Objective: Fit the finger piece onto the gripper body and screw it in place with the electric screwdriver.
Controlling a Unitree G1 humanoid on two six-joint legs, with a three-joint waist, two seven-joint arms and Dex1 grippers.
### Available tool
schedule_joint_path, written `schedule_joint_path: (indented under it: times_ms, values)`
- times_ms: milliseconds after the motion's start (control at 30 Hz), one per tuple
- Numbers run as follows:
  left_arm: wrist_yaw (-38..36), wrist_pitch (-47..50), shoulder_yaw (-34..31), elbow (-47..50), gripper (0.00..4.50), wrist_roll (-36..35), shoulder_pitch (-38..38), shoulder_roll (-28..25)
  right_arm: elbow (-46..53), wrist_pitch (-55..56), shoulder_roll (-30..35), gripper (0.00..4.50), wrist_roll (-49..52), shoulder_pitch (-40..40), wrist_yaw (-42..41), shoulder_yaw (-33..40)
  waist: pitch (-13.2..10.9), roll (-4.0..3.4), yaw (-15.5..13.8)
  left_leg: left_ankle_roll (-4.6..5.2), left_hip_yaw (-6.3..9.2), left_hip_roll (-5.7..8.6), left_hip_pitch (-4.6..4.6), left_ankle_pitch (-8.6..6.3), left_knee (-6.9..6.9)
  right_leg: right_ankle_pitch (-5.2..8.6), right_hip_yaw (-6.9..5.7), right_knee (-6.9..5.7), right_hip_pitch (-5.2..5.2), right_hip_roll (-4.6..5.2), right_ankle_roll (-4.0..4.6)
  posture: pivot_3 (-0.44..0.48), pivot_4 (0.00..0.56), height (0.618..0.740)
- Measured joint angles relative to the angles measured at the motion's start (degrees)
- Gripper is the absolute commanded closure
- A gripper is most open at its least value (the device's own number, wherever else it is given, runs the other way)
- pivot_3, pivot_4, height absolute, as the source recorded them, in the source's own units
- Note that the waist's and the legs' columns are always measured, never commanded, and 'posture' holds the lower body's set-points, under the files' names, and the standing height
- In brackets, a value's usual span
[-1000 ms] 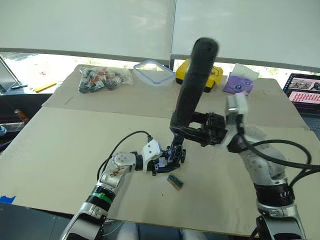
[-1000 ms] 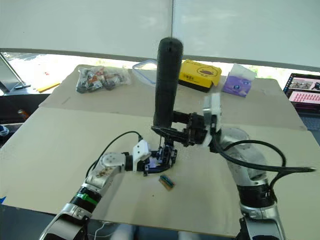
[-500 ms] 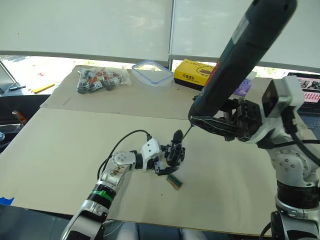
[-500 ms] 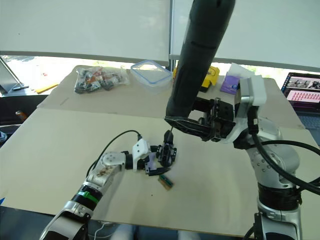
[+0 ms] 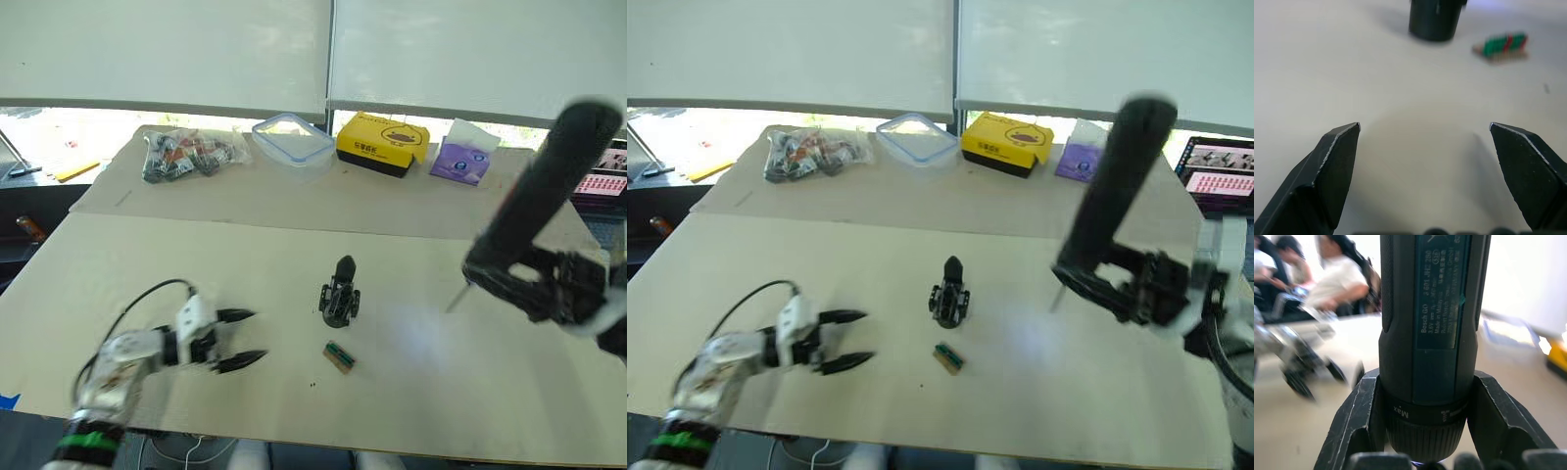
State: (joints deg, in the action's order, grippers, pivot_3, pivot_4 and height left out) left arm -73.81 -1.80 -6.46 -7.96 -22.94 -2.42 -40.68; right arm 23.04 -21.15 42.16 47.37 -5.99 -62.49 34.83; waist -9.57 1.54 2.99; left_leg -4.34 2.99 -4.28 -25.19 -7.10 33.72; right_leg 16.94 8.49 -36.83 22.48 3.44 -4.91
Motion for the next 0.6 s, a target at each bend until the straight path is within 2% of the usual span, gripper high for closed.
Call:
schedule_joint_path:
  times_ms: [100, 267, 467, 600]
  values:
    - [-2.8, -1.7, -3.9, -0.8, 0.03, -1.9, 1.8, -2.5, -0.2, 2.8, -2.5, 2.59, -1.3, -3.5, -1.2, 0.5, -0.1, -0.09, -0.1, -0.46, -0.05, 0.00, 0.02, -0.28, 0.09, -0.06, 0.03, 0.01, 0.02, 0.03, 0.10, 0.000, 0.150, 0.740]
    - [-3.2, 0.2, -3.9, 3.3, 0.03, -3.5, 3.2, -2.4, 3.5, 5.7, -5.9, 2.59, -1.9, -2.9, 0.7, -3.2, -0.1, -0.03, 0.4, -0.48, -0.08, -0.01, 0.02, -0.29, 0.12, -0.09, 0.07, 0.02, 0.24, 0.03, 0.13, 0.000, 0.150, 0.740]
    - [-0.9, 7.0, 2.3, 13.3, 0.03, -4.3, 0.6, -0.3, 10.6, 6.5, -8.6, 2.59, -2.1, 2.3, 2.7, -14.0, -0.1, -0.02, 0.5, -0.03, -0.05, -0.01, -0.04, 0.00, 0.05, -0.07, 0.06, -0.02, 0.08, -0.02, 0.06, 0.000, 0.150, 0.740]
    - [0.8, 8.2, 8.1, 14.8, 0.03, -1.6, -2.8, 1.9, 11.7, 6.6, -9.8, 2.59, -3.6, 5.4, 2.5, -22.0, -0.1, 0.01, 0.4, -0.01, -0.04, 0.00, -0.09, 0.01, 0.06, -0.05, 0.07, 0.01, 0.08, -0.02, 0.03, 0.000, 0.150, 0.740]
